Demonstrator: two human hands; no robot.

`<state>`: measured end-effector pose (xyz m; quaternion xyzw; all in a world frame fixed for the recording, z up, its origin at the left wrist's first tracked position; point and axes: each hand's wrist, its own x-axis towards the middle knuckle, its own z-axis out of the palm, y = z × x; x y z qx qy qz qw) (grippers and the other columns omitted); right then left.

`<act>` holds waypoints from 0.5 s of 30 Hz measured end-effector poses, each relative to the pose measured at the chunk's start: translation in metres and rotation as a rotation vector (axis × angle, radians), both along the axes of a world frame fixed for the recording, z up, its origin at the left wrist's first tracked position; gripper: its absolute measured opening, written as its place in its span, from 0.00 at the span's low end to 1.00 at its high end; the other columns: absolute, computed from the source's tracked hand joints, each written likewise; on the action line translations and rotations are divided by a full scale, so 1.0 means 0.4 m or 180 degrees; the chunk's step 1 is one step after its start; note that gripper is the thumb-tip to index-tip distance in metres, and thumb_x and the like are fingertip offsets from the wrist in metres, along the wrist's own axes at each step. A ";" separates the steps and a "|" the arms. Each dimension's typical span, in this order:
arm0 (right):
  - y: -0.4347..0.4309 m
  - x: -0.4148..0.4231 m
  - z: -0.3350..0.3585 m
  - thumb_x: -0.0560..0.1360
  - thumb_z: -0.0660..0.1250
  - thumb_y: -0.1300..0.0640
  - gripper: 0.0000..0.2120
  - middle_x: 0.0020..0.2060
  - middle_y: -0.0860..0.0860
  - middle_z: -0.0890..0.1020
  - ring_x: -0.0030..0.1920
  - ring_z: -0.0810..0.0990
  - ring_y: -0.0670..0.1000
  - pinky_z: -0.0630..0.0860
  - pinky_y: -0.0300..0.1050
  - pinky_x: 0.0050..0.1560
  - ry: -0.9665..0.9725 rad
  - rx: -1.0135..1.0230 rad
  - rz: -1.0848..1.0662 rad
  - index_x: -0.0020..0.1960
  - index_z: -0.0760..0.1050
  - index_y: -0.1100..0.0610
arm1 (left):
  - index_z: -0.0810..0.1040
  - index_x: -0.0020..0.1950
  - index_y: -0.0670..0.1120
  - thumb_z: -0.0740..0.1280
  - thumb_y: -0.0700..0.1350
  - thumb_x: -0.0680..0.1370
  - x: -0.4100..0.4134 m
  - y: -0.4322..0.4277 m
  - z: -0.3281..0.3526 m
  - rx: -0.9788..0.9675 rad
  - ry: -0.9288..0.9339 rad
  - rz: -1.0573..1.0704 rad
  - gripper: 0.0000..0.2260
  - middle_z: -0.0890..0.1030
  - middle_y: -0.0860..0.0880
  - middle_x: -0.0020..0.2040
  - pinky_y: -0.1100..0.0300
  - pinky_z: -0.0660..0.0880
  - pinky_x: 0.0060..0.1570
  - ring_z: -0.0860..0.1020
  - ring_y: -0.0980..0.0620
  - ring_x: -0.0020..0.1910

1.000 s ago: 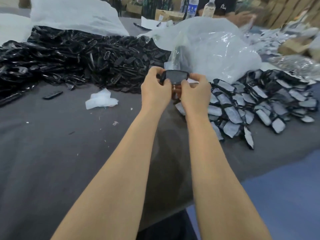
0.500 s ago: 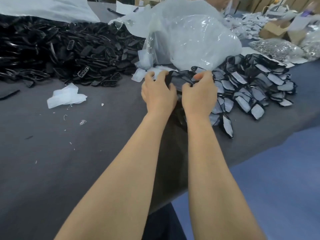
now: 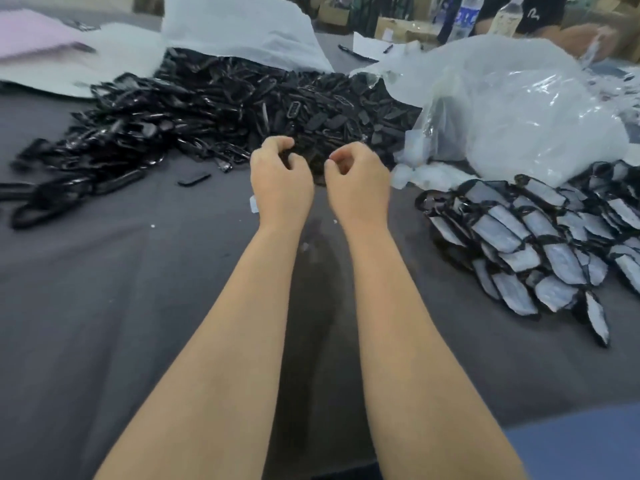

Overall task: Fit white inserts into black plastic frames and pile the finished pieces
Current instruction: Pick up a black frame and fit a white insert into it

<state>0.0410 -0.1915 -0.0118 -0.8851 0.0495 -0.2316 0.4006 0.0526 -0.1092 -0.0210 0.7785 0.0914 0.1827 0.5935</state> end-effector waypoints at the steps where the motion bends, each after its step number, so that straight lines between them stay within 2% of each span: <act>1: 0.043 0.013 -0.007 0.77 0.63 0.59 0.08 0.48 0.52 0.82 0.51 0.77 0.51 0.63 0.36 0.42 0.0118 -0.0077 0.0203 0.53 0.78 0.58 | 0.74 0.63 0.45 0.58 0.39 0.80 0.003 0.043 -0.003 -0.0019 0.0028 0.0114 0.13 0.75 0.47 0.63 0.73 0.63 0.47 0.70 0.58 0.52; 5: 0.199 0.053 -0.032 0.78 0.58 0.63 0.14 0.57 0.54 0.79 0.58 0.76 0.55 0.72 0.46 0.56 0.0474 -0.0219 0.0769 0.58 0.78 0.57 | 0.75 0.61 0.45 0.57 0.37 0.79 0.004 0.186 -0.010 -0.0221 0.0091 0.0546 0.13 0.76 0.47 0.61 0.68 0.67 0.52 0.70 0.57 0.51; 7: 0.255 0.081 -0.047 0.78 0.56 0.63 0.17 0.64 0.55 0.75 0.65 0.70 0.56 0.67 0.48 0.65 0.0608 -0.0571 0.0905 0.62 0.77 0.57 | 0.75 0.58 0.45 0.57 0.36 0.78 0.006 0.240 -0.013 -0.0463 0.0129 0.0734 0.13 0.77 0.48 0.55 0.59 0.72 0.57 0.72 0.54 0.49; 9: 0.294 0.105 -0.058 0.79 0.55 0.61 0.19 0.72 0.55 0.66 0.72 0.62 0.57 0.59 0.50 0.72 0.0822 -0.1113 0.0948 0.68 0.73 0.55 | 0.75 0.56 0.46 0.57 0.37 0.78 0.010 0.277 -0.017 -0.0702 0.0198 0.0886 0.11 0.75 0.53 0.47 0.53 0.73 0.58 0.73 0.52 0.48; 12: 0.326 0.124 -0.068 0.80 0.52 0.60 0.22 0.77 0.51 0.54 0.77 0.48 0.56 0.48 0.56 0.76 0.1217 -0.1387 0.0963 0.74 0.64 0.54 | 0.73 0.54 0.47 0.57 0.37 0.79 0.018 0.302 -0.023 -0.0954 0.0240 0.0960 0.09 0.74 0.52 0.47 0.50 0.74 0.57 0.72 0.50 0.46; 14: 0.338 0.129 -0.073 0.79 0.51 0.61 0.23 0.77 0.50 0.56 0.77 0.47 0.56 0.46 0.59 0.76 0.1323 -0.1441 0.0979 0.74 0.62 0.55 | 0.73 0.53 0.48 0.57 0.38 0.79 0.022 0.303 -0.021 -0.1058 0.0257 0.0927 0.09 0.75 0.50 0.49 0.49 0.74 0.56 0.72 0.50 0.46; 15: 0.341 0.131 -0.074 0.79 0.51 0.62 0.21 0.75 0.51 0.61 0.77 0.51 0.56 0.48 0.59 0.75 0.1287 -0.1451 0.0963 0.71 0.65 0.55 | 0.73 0.53 0.48 0.57 0.38 0.79 0.025 0.301 -0.019 -0.1076 0.0262 0.0894 0.08 0.75 0.50 0.50 0.49 0.74 0.56 0.73 0.50 0.47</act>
